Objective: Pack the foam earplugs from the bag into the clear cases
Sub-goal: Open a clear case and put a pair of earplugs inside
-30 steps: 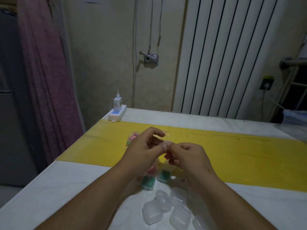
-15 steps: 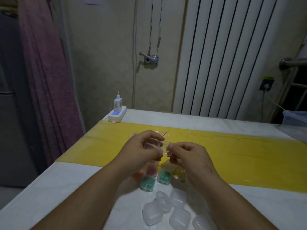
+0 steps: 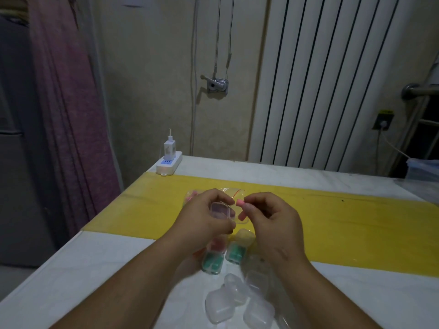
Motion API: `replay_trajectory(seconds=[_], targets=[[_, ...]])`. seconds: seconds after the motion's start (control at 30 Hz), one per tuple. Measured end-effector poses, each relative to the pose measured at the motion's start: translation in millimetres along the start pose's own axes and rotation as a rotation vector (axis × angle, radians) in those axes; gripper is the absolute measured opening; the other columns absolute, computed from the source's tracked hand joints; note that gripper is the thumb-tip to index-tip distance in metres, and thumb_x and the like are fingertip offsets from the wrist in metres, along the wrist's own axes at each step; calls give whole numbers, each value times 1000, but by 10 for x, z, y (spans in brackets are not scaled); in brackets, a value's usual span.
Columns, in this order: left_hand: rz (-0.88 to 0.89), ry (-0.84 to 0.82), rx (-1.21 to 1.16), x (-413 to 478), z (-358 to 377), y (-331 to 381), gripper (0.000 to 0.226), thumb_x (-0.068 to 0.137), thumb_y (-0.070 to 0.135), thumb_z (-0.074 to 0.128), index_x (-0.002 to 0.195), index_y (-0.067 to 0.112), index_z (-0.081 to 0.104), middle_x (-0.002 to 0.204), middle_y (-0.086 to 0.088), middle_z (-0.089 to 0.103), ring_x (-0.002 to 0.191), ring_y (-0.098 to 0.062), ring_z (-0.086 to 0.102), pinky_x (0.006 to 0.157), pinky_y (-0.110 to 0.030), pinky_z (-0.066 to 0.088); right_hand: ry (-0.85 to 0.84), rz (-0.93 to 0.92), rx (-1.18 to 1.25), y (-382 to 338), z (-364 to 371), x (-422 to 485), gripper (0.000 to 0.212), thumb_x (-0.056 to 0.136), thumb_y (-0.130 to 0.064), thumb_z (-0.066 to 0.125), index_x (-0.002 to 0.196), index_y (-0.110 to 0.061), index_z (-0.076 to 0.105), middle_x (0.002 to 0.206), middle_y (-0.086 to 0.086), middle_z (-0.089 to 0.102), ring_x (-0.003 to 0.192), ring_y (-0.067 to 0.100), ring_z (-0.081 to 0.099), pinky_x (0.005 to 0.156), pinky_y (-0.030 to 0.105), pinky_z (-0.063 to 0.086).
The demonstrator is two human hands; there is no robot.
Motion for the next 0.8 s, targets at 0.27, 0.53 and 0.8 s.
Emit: replay_trajectory(seconds=[0.27, 0.53, 0.8], targets=[[-25, -23, -83, -15, 22, 18, 36, 65, -3, 79, 86, 25, 69, 74, 6, 69, 68, -10, 65, 68, -42, 59, -14, -38, -18, -23, 28, -6, 14, 85, -15, 71, 78, -27, 67, 69, -9, 70, 68, 4, 60, 58, 9, 40], [-51, -9, -149, -15, -15, 17, 35, 63, 5, 83, 90, 23, 70, 108, -21, 60, 85, -25, 69, 66, -36, 60, -28, -92, -222, 17, 20, 11, 7, 82, -34, 72, 77, -36, 69, 83, -19, 68, 80, 3, 54, 65, 16, 40], [-79, -60, -290, -37, 10, 40, 33, 73, -18, 70, 98, 3, 62, 82, -7, 71, 70, -11, 72, 60, -28, 57, -30, -35, -301, 97, 25, 49, 8, 84, -36, 69, 89, -34, 75, 93, -16, 55, 87, -3, 52, 68, 8, 36]])
Point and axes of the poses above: each hand's wrist, its own x-axis towards the middle knuckle, its own z-axis out of the palm, y = z × x, the point moved 4 cm from there along x, towards the middle knuckle
